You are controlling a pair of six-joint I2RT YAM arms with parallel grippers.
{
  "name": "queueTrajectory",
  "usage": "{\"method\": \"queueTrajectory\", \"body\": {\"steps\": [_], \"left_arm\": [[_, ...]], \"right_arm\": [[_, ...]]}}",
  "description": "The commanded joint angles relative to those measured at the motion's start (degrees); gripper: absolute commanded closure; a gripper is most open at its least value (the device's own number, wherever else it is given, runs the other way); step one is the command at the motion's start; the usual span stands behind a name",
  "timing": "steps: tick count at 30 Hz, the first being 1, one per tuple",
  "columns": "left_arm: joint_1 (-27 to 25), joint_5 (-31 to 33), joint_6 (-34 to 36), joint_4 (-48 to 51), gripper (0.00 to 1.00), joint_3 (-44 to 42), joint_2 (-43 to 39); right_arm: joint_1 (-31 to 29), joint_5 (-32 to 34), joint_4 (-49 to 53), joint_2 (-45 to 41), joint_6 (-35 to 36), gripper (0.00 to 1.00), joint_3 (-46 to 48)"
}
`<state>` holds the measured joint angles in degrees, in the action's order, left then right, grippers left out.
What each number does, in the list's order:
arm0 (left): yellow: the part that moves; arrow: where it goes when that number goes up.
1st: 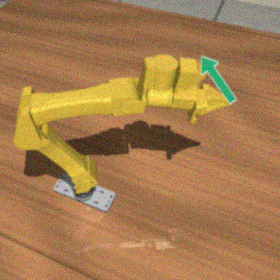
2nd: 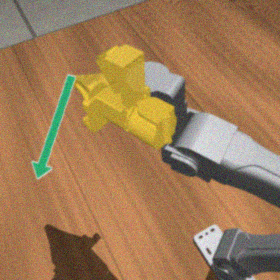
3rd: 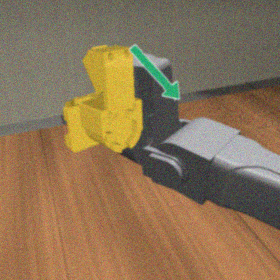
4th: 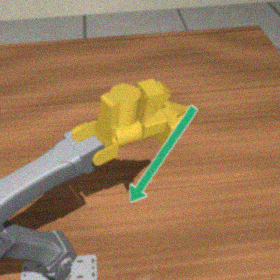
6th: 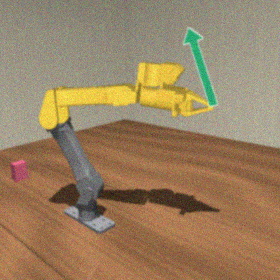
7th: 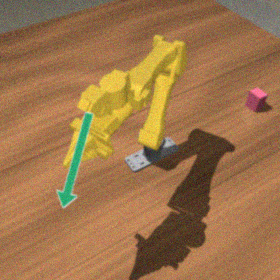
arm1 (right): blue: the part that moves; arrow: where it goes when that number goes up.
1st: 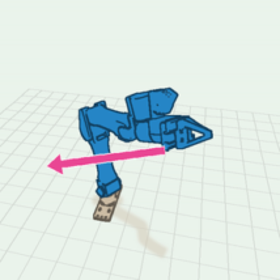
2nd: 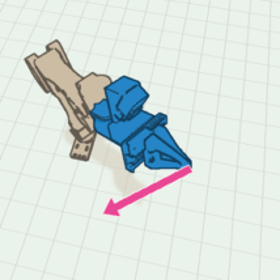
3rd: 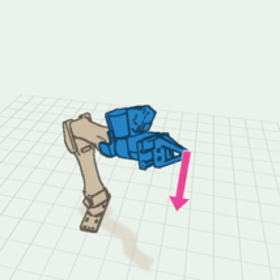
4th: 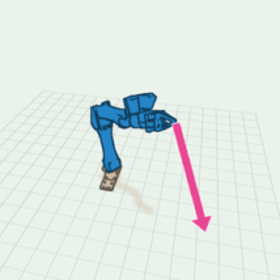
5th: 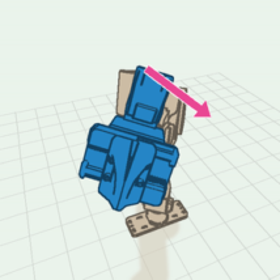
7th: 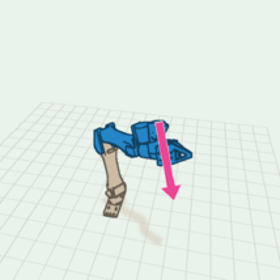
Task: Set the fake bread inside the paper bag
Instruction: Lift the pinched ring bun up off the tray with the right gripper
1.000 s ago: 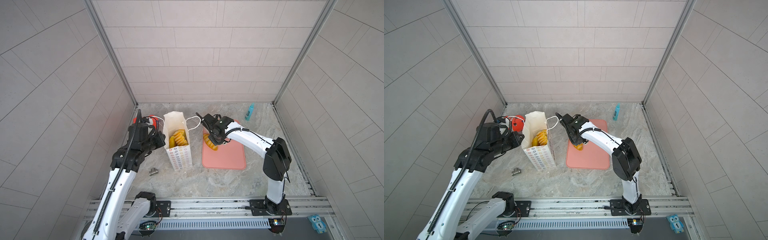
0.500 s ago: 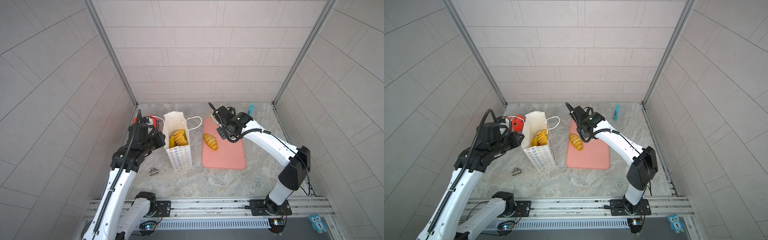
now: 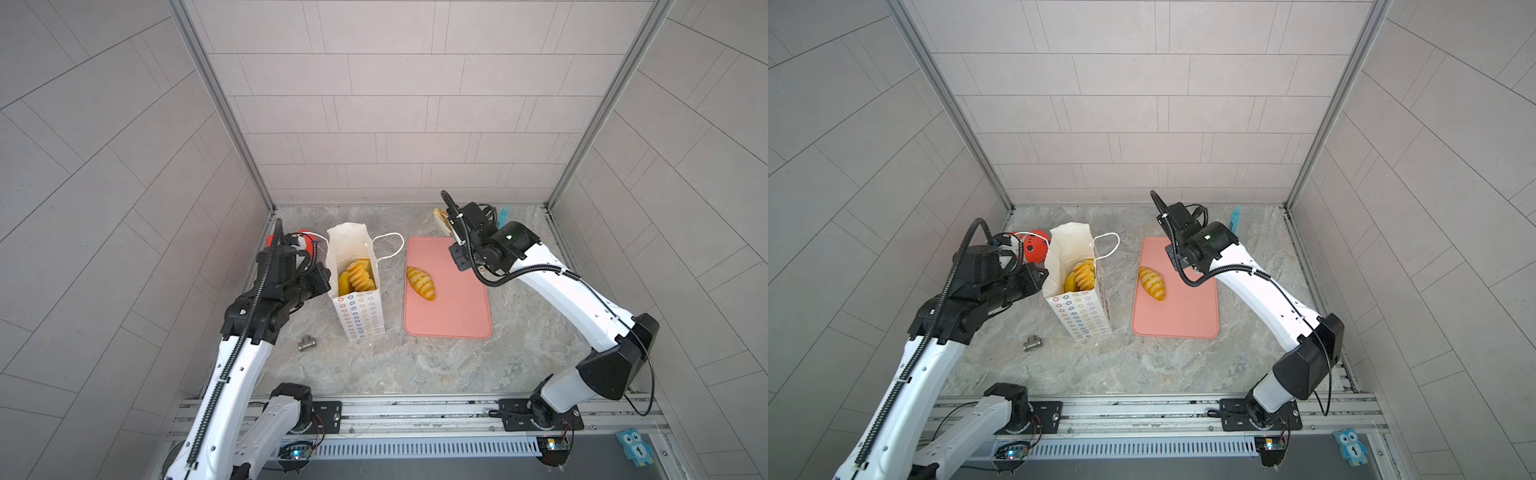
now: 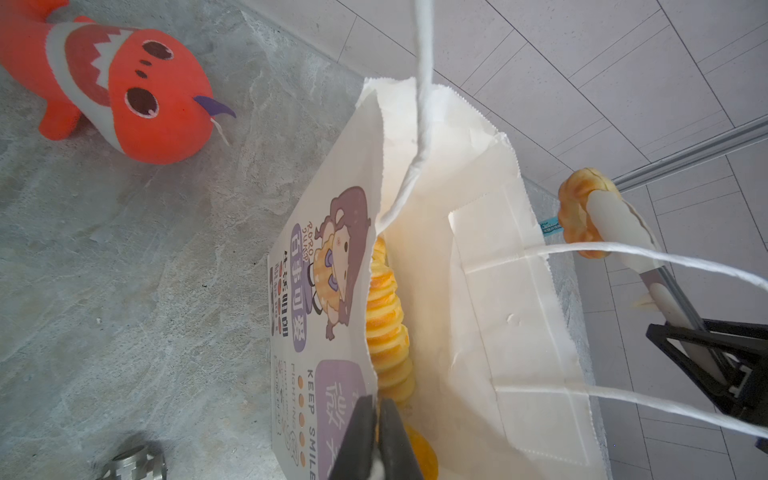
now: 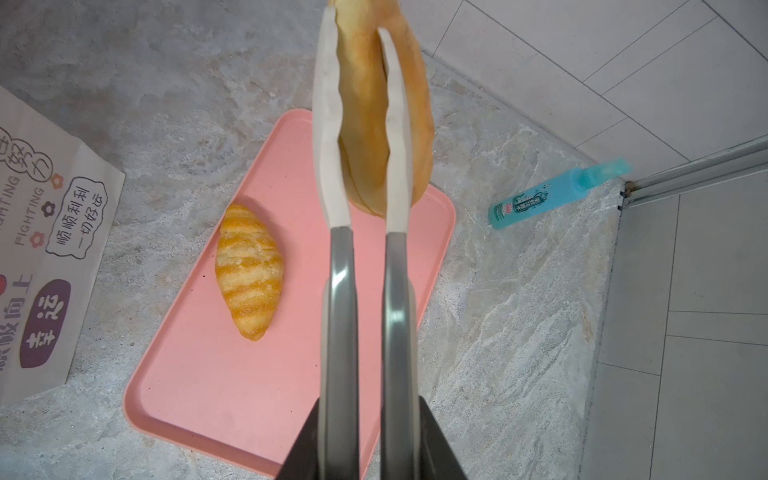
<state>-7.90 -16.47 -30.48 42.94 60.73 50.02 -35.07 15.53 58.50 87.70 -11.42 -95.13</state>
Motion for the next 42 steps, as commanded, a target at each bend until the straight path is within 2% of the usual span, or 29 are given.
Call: {"method": "queueTrajectory", "body": {"steps": [1,30,42], "left_arm": [[0.1,0.4,0.4,0.2,0.91,0.6,-0.3],[0.0,0.4,0.2,-0.2,0.91,0.2,-0.1],[0.1,0.3,0.2,-0.3,0.91,0.1,-0.2]], "right_arm": [[0.3,1.4,-0.8,-2.8,-1.0,0.71,-2.0],[1.5,-4.7,-4.5,-11.6,-2.6,0.7,-5.6],[1.5,-9.6,-7.8,-14.5,-2.7,0.7,-5.9]]}}
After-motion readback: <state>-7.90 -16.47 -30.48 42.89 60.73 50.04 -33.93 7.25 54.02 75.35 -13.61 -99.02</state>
